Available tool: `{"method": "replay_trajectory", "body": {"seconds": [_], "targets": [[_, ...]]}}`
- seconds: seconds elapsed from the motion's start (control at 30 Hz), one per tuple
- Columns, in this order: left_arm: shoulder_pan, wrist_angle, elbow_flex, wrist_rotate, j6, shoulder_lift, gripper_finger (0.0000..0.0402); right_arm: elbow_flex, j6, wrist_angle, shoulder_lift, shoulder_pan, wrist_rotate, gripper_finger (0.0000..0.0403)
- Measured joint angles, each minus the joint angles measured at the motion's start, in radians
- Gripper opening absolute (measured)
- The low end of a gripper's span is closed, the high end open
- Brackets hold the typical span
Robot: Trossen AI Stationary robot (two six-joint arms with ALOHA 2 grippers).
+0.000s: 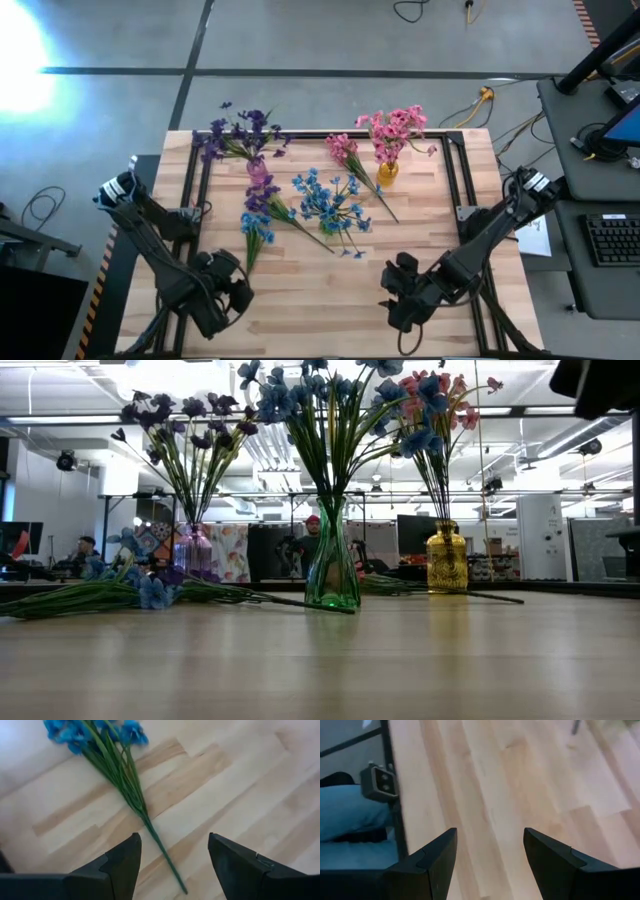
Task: Sort flowers into vase by color
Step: Put the blue flowers into the green vase
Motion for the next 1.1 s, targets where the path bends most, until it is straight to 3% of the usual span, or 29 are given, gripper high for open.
{"method": "replay_trajectory", "body": {"seconds": [0.33,0.73,0.9,1.1], "targets": [[0.051,0.141,-0.147,-0.009,-0.014,0.012,0.0223,-0.001,0.034,0.104,0.078,0.026,0.000,0.0221],[0.132,0.200,-0.188,-0.008,0.042,0.140,0.0295,-0.001,0.034,0.185,0.136,0.031,0.001,0.0221],[0.144,0.239,-0.192,-0.007,0.035,0.213,0.0273,-0.001,0.025,0.237,0.147,0.033,0.008,0.0221],[0.145,0.242,-0.192,0.008,-0.011,0.286,0.0196,-0.001,0.018,0.238,0.148,0.034,0.009,0.0221]]}}
